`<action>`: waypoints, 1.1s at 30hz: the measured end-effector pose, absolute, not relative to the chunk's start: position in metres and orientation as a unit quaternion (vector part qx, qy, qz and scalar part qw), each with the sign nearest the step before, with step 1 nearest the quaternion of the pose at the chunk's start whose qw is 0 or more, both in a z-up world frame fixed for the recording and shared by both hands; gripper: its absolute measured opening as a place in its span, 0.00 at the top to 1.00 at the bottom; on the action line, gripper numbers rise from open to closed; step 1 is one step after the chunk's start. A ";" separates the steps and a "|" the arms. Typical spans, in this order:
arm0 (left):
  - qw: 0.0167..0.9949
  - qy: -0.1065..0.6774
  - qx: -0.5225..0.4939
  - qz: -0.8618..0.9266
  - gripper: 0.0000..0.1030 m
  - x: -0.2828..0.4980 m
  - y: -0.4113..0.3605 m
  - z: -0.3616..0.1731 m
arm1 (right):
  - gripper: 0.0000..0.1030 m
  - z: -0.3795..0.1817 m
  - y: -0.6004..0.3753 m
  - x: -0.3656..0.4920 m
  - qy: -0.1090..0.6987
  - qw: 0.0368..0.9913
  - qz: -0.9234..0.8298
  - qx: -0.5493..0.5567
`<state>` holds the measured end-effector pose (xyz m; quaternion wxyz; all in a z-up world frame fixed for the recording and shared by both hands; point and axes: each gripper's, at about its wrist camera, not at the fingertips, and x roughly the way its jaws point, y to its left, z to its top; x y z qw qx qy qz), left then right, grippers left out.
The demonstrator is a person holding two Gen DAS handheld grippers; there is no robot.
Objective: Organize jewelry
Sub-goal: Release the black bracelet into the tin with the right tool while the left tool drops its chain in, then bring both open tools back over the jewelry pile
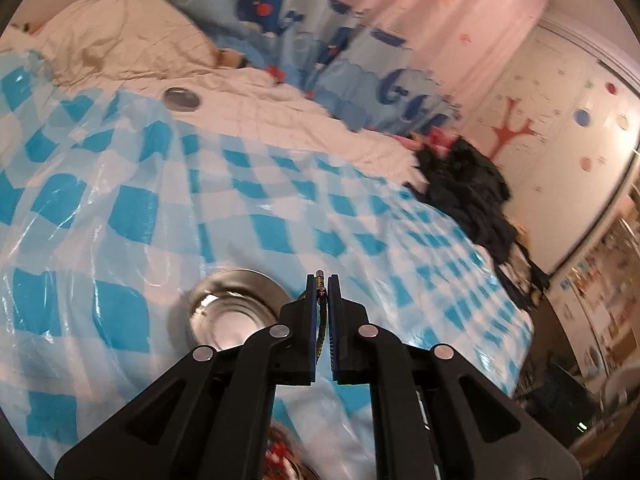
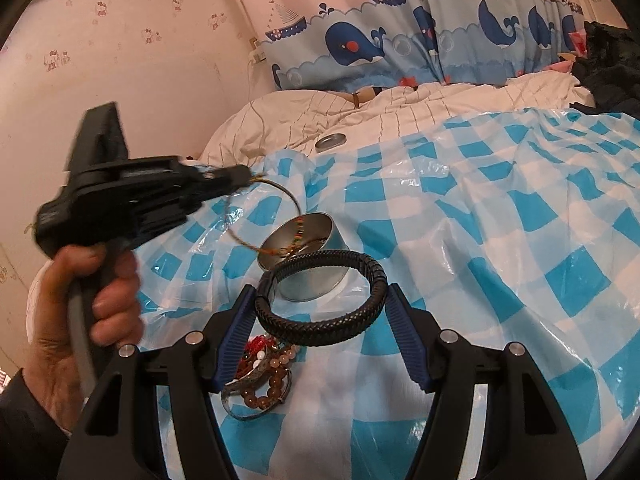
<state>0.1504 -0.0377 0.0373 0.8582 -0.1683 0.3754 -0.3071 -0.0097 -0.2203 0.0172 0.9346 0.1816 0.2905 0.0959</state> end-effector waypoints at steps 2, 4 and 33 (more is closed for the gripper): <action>0.860 0.405 -0.154 -0.269 0.95 0.164 -0.042 0.021 | 0.38 0.018 -0.220 -0.006 0.291 0.935 0.098 0.179; 0.855 0.466 -0.108 -0.201 0.94 0.179 -0.049 -0.008 | 0.38 0.020 -0.219 0.000 0.292 0.935 0.100 0.176; 0.907 0.404 -0.066 -0.099 0.12 0.101 0.034 0.030 | 0.29 0.019 -0.180 0.057 0.314 0.940 0.108 0.074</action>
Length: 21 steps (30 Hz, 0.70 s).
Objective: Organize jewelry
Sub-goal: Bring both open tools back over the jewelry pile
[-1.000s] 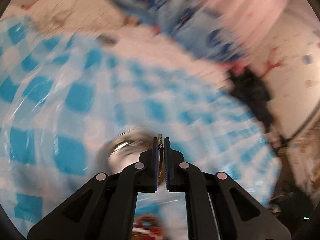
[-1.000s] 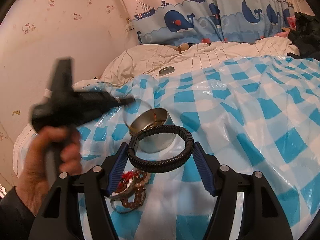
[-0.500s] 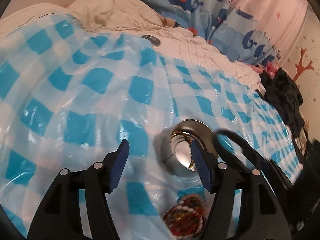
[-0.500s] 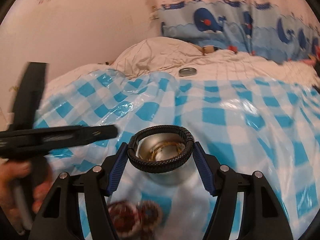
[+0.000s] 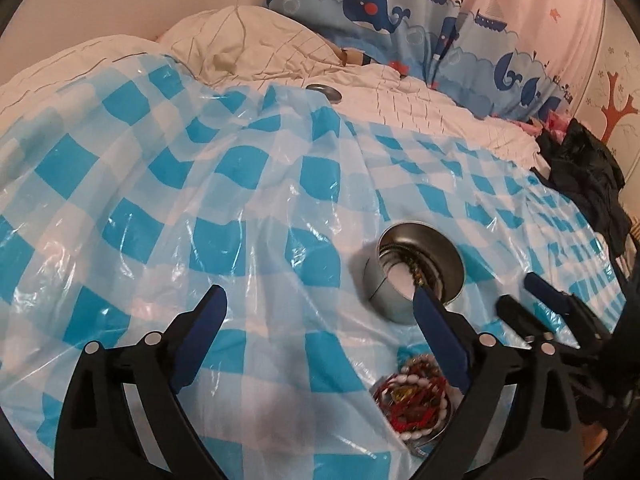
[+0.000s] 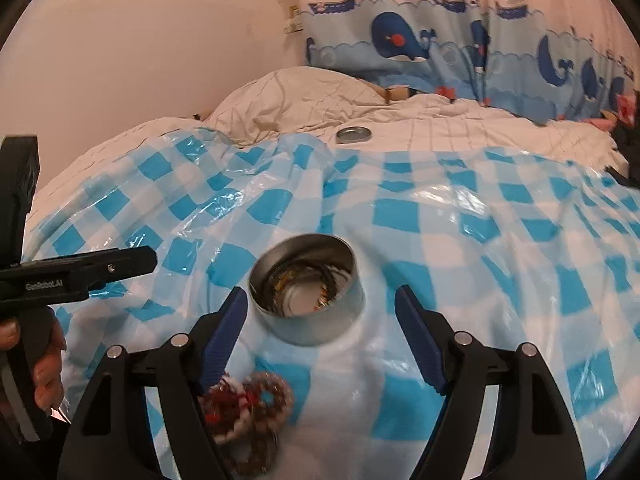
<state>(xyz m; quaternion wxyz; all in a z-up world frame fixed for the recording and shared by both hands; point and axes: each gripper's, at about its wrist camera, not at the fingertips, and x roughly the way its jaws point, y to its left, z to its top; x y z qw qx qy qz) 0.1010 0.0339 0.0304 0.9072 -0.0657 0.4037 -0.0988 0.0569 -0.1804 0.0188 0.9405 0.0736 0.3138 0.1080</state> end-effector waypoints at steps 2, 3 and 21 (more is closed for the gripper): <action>0.906 0.407 -0.063 -0.096 0.12 0.098 0.035 0.027 | 0.29 0.019 -0.181 0.059 0.321 0.938 0.108 0.077; 0.905 0.410 -0.062 -0.097 0.12 0.096 0.036 0.025 | 0.29 0.020 -0.182 0.059 0.320 0.938 0.107 0.078; 0.899 0.407 0.103 -0.126 0.12 0.064 0.006 0.000 | 0.29 -0.016 -0.163 0.025 0.417 0.888 0.174 0.088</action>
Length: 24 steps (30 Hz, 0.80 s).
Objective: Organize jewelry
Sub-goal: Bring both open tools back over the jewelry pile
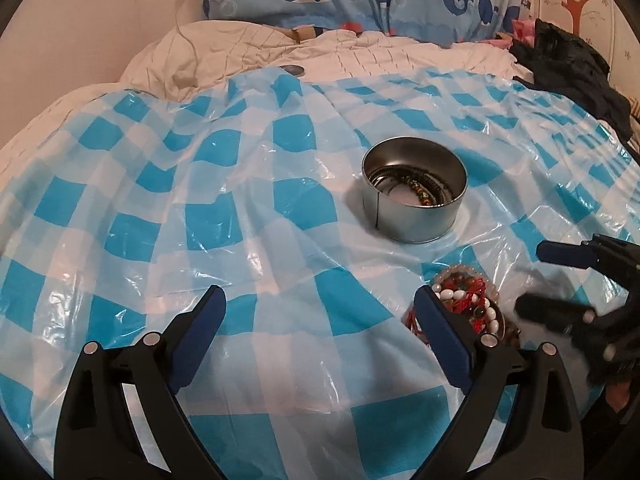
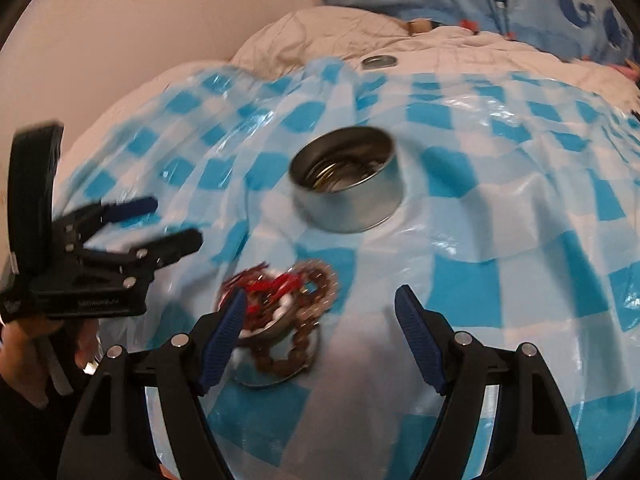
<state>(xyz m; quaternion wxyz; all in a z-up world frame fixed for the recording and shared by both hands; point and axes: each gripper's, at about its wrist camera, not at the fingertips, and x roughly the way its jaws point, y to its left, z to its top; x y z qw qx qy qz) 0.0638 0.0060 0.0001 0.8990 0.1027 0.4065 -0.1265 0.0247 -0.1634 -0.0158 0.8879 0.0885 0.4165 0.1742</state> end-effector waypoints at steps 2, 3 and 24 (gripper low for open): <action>0.899 0.405 0.109 -0.128 0.12 0.062 0.004 0.000 | 0.29 -0.017 -0.160 0.025 0.417 0.888 0.174 0.085; 0.898 0.405 0.114 -0.129 0.12 0.061 0.002 0.000 | 0.29 -0.018 -0.161 0.025 0.417 0.888 0.172 0.087; 0.891 0.392 0.190 -0.130 0.10 0.052 -0.020 -0.006 | 0.25 -0.017 -0.165 0.026 0.413 0.891 0.163 0.091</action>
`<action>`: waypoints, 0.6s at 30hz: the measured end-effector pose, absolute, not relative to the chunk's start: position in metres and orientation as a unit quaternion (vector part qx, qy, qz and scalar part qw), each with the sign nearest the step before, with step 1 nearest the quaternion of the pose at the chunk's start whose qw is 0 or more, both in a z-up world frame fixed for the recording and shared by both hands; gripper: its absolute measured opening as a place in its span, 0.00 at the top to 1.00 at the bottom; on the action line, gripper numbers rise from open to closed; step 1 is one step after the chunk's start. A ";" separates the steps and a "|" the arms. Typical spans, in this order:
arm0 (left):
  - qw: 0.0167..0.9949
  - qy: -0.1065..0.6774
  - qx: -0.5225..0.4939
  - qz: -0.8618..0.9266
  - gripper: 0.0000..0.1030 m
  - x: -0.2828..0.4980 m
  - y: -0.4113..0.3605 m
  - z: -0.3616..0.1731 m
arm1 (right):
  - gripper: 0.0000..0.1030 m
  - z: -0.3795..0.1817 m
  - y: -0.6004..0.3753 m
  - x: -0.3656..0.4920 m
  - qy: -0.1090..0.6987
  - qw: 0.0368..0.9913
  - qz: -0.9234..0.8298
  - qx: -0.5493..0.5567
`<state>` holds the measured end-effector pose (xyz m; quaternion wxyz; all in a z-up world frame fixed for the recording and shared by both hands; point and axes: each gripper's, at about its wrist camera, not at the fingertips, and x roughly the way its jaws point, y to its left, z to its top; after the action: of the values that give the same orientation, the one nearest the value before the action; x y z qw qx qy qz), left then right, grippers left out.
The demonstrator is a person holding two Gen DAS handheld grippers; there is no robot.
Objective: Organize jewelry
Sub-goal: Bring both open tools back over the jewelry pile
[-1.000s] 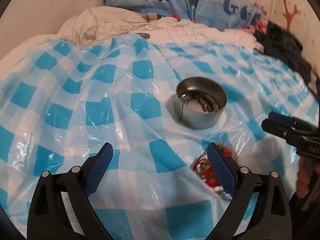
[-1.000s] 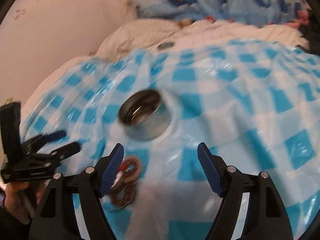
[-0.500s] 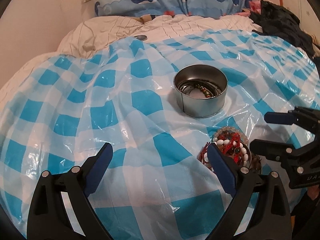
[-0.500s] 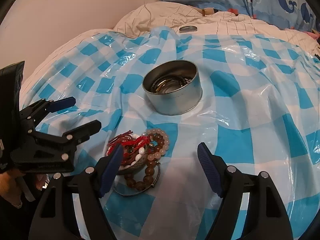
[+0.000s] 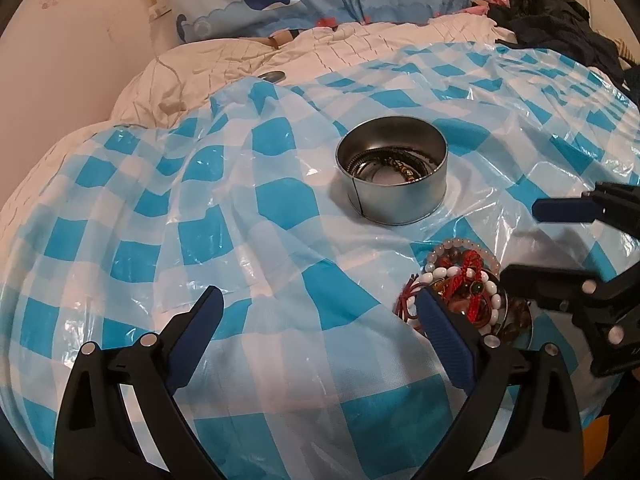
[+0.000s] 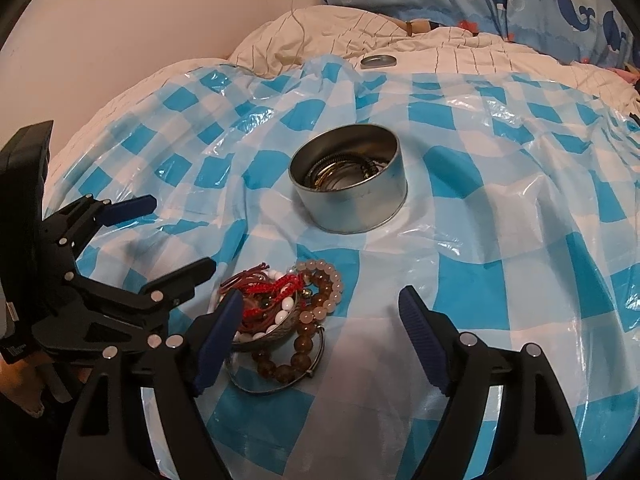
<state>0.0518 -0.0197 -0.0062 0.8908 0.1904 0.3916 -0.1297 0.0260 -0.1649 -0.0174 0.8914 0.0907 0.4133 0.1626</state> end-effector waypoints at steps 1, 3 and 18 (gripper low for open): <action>0.890 0.393 0.190 -0.133 0.10 0.052 -0.020 -0.007 | 0.25 -0.016 -0.167 0.026 0.409 0.894 0.158 0.092; 0.888 0.395 0.186 -0.145 0.10 0.052 -0.019 -0.006 | 0.22 -0.011 -0.177 0.026 0.399 0.901 0.141 0.100; 0.854 0.353 0.183 -0.336 0.08 0.016 -0.041 -0.006 | 0.19 -0.013 -0.219 0.033 0.400 0.885 0.113 0.208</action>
<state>0.0164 -0.0410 -0.0056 0.8537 0.1833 0.3528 -0.3363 0.0334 -0.2190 -0.0131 0.8854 0.2079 0.4002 0.1129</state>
